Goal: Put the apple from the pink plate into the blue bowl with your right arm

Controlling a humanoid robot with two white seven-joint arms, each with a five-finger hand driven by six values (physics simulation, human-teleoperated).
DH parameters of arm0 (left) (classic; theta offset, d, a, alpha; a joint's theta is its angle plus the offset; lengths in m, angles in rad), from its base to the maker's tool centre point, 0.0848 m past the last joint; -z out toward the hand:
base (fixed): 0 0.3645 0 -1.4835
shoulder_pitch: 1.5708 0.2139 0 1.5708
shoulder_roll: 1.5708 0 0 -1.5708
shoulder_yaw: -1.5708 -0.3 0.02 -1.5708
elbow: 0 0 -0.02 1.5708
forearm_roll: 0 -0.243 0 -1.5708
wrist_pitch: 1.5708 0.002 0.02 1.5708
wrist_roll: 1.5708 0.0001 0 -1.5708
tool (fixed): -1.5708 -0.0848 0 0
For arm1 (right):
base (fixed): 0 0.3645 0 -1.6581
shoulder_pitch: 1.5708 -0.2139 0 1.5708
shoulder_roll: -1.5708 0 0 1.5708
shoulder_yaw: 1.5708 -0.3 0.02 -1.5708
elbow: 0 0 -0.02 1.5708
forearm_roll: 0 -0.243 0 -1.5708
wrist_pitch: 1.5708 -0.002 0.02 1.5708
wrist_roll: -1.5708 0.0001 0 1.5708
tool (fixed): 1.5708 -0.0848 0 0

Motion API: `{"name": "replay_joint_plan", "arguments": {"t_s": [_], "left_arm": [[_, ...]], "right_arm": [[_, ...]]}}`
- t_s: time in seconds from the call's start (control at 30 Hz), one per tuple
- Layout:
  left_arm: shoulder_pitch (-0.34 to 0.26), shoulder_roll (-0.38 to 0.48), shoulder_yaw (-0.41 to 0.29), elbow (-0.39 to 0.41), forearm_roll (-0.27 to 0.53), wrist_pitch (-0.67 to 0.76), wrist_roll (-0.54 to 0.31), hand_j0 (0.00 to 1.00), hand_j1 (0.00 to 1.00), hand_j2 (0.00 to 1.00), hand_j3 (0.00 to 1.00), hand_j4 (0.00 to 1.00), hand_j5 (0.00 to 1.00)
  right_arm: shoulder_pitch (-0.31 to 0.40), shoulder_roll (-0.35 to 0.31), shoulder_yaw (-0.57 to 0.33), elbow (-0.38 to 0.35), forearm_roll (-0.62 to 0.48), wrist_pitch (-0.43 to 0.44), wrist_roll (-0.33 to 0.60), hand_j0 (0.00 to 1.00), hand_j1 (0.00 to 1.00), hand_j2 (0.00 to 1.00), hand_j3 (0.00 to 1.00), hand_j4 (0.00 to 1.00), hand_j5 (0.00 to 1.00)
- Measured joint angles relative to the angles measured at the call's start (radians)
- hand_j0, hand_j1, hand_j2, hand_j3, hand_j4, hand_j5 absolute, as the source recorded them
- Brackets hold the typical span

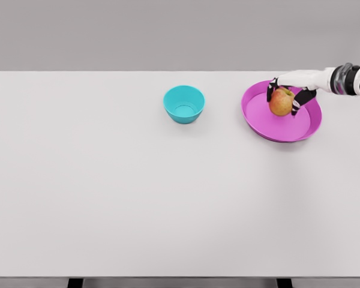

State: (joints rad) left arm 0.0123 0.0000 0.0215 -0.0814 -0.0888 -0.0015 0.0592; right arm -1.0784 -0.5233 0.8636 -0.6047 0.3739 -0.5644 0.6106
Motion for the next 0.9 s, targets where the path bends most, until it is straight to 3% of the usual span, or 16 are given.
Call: {"name": "replay_joint_plan", "arguments": {"t_s": [0.3, 0.6, 0.9], "left_arm": [[0.000, 0.000, 0.000, 0.000, 0.000, 0.000, 0.000, 1.00, 1.00, 1.00, 1.00, 1.00, 1.00], [0.000, 0.000, 0.000, 0.000, 0.000, 0.000, 0.000, 1.00, 1.00, 1.00, 1.00, 1.00, 1.00], [0.000, 0.000, 0.000, 0.000, 0.000, 0.000, 0.000, 1.00, 1.00, 1.00, 1.00, 1.00, 1.00]], "right_arm": [[-0.031, 0.013, -0.002, -0.010, 0.000, -0.001, 0.000, 0.36, 0.36, 0.36, 0.36, 0.36, 0.36], [-0.044, 0.032, -0.002, -0.087, 0.001, 0.003, -0.001, 0.35, 0.35, 0.35, 0.35, 0.35, 0.35], [-0.077, 0.096, -0.001, -0.105, 0.003, 0.001, -0.001, 0.35, 0.35, 0.35, 0.35, 0.35, 0.35]]}}
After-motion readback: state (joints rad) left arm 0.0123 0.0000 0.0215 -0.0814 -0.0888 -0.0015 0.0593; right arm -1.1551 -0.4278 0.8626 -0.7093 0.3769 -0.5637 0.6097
